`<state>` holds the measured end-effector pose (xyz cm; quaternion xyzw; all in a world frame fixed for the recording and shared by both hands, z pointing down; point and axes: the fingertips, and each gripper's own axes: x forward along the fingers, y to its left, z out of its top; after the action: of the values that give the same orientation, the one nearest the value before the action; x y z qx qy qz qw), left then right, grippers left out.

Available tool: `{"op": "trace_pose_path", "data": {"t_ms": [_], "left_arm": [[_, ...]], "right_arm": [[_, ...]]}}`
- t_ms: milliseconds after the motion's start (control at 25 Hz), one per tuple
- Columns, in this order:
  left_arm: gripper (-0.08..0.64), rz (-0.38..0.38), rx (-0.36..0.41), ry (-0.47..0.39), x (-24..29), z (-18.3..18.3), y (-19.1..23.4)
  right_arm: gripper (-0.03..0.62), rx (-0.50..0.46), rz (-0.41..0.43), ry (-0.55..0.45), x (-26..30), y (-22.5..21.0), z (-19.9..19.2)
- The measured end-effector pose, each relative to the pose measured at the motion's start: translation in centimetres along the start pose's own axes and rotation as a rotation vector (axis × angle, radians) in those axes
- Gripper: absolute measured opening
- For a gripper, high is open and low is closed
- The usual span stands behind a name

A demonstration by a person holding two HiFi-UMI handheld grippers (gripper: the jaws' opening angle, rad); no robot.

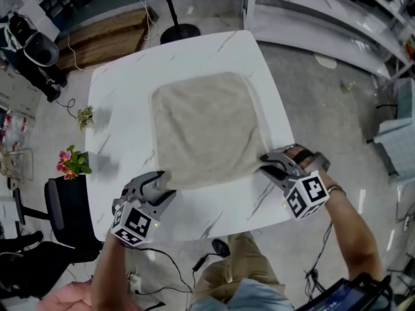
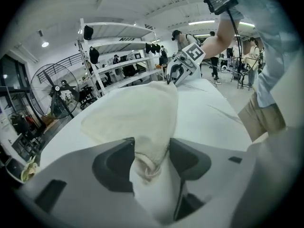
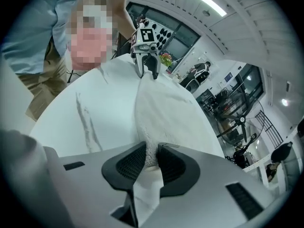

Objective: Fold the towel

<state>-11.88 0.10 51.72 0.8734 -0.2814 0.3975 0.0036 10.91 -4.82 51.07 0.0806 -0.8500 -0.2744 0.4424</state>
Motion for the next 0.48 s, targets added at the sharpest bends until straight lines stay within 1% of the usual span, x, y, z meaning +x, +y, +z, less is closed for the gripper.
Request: {"op": "trace_pose_path", "data": {"t_ms": [80, 160, 240, 320, 480], "left_arm": [[0.226, -0.017, -0.013, 0.002, 0.0, 0.0, -0.1], [0.201, -0.01, -0.009, 0.013, 0.0, -0.1, -0.2], [0.082, 0.025, 0.027, 0.034, -0.1, -0.4, -0.1], [0.073, 0.043, 0.034, 0.035, -0.4, -0.4, -0.1], [0.072, 0.056, 0.005, 0.013, -1.4, 0.1, -0.7]], "right_arm": [[0.075, 0.007, 0.004, -0.003, 0.1, -0.1, 0.0], [0.057, 0.014, 0.007, -0.008, 0.1, -0.1, -0.1], [0.047, 0.026, 0.005, -0.016, -0.1, -0.1, -0.1], [0.044, 0.038, 0.0, -0.022, -0.4, -0.2, 0.0], [0.041, 0.065, -0.016, -0.039, -1.7, -0.1, 0.5]]}}
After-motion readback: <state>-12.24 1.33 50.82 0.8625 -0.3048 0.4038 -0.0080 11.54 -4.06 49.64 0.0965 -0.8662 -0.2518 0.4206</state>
